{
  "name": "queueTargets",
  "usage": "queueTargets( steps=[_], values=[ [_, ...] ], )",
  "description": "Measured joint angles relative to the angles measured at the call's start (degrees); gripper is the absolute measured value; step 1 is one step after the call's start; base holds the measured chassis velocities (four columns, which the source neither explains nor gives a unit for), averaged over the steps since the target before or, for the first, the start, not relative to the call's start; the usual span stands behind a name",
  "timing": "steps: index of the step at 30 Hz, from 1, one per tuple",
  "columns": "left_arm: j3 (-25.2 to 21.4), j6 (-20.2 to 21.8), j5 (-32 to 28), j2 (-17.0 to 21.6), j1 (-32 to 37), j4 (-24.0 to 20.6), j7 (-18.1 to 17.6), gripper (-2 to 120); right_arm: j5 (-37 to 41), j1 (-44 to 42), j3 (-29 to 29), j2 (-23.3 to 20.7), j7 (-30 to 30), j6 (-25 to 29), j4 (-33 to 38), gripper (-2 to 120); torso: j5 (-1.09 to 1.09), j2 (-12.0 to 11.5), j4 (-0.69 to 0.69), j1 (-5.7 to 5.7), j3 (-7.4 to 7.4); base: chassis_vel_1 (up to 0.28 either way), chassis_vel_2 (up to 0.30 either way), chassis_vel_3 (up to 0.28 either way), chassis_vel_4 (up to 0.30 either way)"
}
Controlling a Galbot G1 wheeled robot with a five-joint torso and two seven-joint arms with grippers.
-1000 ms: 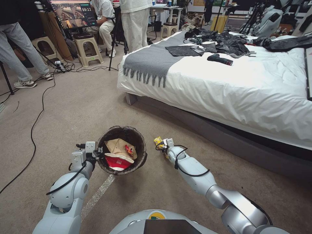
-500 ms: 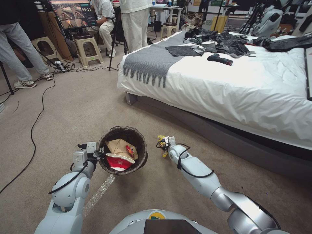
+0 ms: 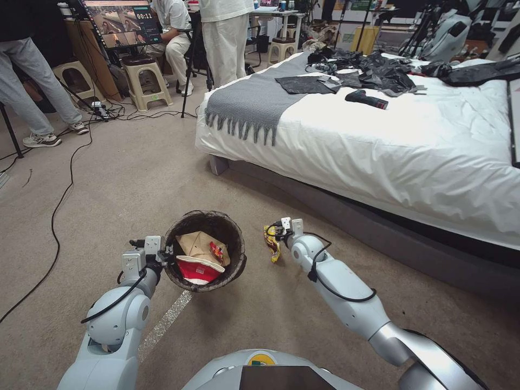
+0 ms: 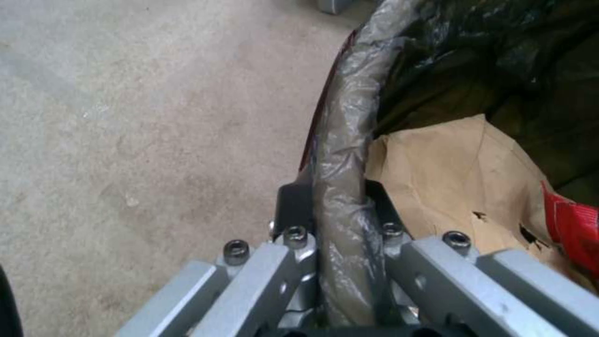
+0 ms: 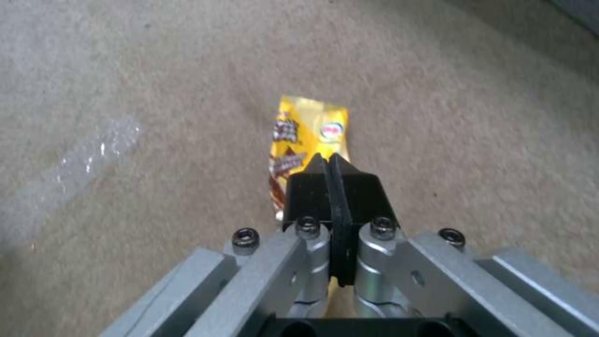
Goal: Pick up the trash bin, then pick up the garbage from the floor and place it into the trash bin.
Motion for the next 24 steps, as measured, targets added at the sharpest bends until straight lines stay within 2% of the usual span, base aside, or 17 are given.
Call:
queueTargets(
  steps=[10,14,15,16,18,19,21,22,24],
  values=[
    [0.1,0.0,0.2,0.0,0.0,0.0,0.0,3,-0.4,-0.3,-0.9,1.5,0.0,-0.2,-2.0,-2,0.0,0.0,0.02,0.0,0.0,0.0,0.0,0.0,0.0],
    [0.0,0.0,0.2,0.1,0.1,-0.1,0.0,3,-0.7,0.2,-1.4,2.0,0.1,-0.1,-3.0,8,0.0,0.0,0.01,0.0,0.0,0.0,0.0,0.0,0.0],
    [0.0,0.0,0.2,0.2,0.2,-0.1,0.0,3,-0.6,0.4,-1.6,2.1,0.1,-0.1,-3.2,17,0.0,0.0,0.02,0.0,0.0,0.0,0.0,0.0,0.0],
    [0.0,0.0,0.2,0.2,0.2,-0.1,0.0,3,-0.6,0.4,-1.6,2.1,0.1,-0.1,-3.2,17,0.0,0.0,0.02,0.0,0.0,0.0,0.0,0.0,0.0],
    [0.1,0.0,0.2,0.3,0.1,-0.1,0.0,3,-0.7,0.7,-1.8,2.1,0.1,0.2,-3.5,26,-0.01,0.0,0.02,0.0,0.0,0.0,0.0,0.0,0.0],
    [0.1,0.0,0.2,0.3,0.1,-0.1,0.0,3,-0.7,0.7,-1.8,2.1,0.1,0.2,-3.5,26,-0.01,0.0,0.02,0.0,0.0,0.0,0.0,0.0,0.0],
    [0.4,0.0,0.2,0.5,0.0,-0.1,0.0,3,-0.7,1.0,-2.0,2.3,0.8,0.2,-4.2,38,-0.01,0.0,0.01,0.0,0.0,0.0,0.0,0.0,0.0],
    [0.4,0.0,0.2,0.5,0.0,-0.1,0.0,3,-0.7,1.0,-2.0,2.3,0.8,0.2,-4.2,38,-0.01,0.0,0.01,0.0,0.0,0.0,0.0,0.0,0.0],
    [0.7,0.0,0.1,0.8,0.0,-0.2,0.1,3,-1.4,1.2,-2.0,2.6,1.5,0.2,-5.5,48,-0.01,0.0,0.01,0.0,0.0,0.0,0.0,0.0,0.0]
  ],
)
